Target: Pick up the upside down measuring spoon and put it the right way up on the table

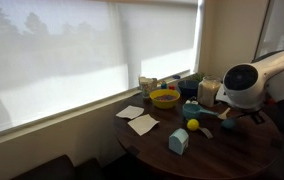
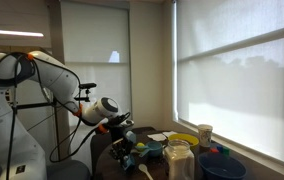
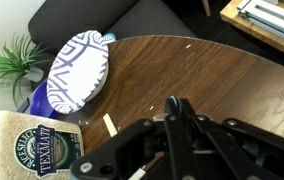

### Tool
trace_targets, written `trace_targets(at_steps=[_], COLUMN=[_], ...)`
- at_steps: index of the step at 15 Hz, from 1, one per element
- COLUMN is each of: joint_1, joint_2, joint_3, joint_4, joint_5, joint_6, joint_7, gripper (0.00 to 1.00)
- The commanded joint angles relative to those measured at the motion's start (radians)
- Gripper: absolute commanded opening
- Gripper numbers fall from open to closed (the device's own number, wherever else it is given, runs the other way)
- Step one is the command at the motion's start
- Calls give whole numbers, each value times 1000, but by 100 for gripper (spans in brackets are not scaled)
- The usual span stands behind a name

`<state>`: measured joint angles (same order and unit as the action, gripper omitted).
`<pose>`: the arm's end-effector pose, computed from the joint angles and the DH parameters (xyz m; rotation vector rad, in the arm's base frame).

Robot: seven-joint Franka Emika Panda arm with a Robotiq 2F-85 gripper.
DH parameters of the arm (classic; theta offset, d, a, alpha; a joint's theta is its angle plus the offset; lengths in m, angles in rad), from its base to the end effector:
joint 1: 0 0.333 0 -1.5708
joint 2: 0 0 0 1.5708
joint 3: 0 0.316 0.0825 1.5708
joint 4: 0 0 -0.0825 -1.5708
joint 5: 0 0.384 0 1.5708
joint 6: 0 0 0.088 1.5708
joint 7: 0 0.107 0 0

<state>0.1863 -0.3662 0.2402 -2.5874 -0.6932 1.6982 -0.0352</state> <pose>0.3492 0.0895 0.3731 2.1433 0.7978 -0.4634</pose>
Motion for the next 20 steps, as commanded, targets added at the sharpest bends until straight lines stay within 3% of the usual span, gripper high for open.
trace_targets(at_steps=[1,3,10,20], joint_1=[18,20,68,118], joint_2=[2,11,35,62], joint_3=[-17,-8,32,46], joint_4=[2,2,-65,-124], joint_5=[-3,-20,-200,-236], joint_6=[-5,-15,28,81], joint_7=[4,2,53,108], gripper=[8,2,2,2])
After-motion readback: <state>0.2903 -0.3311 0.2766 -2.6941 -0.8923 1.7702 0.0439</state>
